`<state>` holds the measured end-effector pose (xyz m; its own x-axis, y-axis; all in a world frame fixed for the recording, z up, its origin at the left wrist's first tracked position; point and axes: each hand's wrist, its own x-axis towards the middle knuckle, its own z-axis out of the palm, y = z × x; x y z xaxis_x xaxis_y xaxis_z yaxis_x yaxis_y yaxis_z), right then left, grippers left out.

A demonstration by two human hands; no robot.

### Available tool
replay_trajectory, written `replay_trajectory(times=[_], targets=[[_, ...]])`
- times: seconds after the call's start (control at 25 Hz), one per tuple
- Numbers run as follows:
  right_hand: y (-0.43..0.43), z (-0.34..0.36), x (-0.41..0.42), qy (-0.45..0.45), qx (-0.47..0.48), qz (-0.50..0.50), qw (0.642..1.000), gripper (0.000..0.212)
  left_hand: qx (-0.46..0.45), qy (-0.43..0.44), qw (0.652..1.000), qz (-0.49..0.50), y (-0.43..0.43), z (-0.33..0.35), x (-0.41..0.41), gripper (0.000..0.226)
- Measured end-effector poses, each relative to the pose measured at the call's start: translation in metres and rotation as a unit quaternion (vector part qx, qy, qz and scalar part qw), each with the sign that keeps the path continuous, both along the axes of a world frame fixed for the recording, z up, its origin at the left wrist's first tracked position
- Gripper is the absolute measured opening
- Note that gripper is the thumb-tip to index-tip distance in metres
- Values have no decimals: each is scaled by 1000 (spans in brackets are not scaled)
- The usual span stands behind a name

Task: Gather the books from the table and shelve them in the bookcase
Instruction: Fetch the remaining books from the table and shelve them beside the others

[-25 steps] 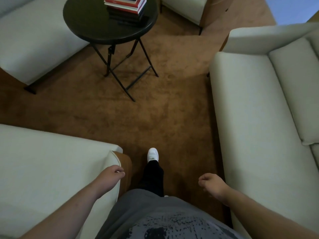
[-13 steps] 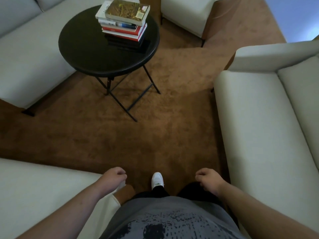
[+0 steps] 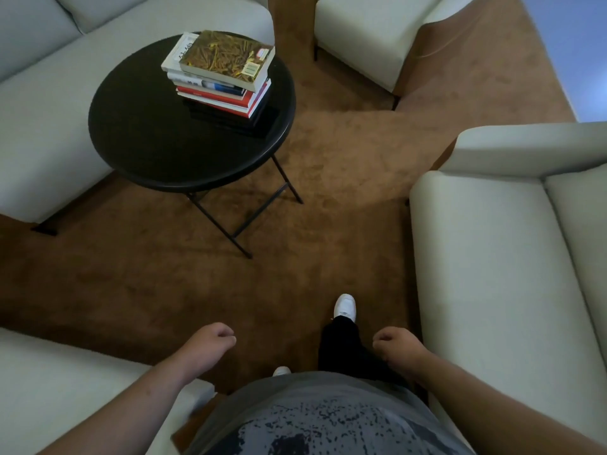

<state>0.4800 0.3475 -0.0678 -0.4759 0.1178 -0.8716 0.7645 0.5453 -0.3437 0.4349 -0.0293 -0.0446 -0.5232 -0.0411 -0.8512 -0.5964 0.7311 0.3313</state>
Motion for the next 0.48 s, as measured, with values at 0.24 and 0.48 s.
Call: replay_trajectory(times=[0.24,0.48], targets=[[79,13,-86,12,24,23,999,12,-1,10,1000,26,89,2,-74,17],[128,10,-158,20,32,24,999,14,9,29,999,19,138,4,-148,29]])
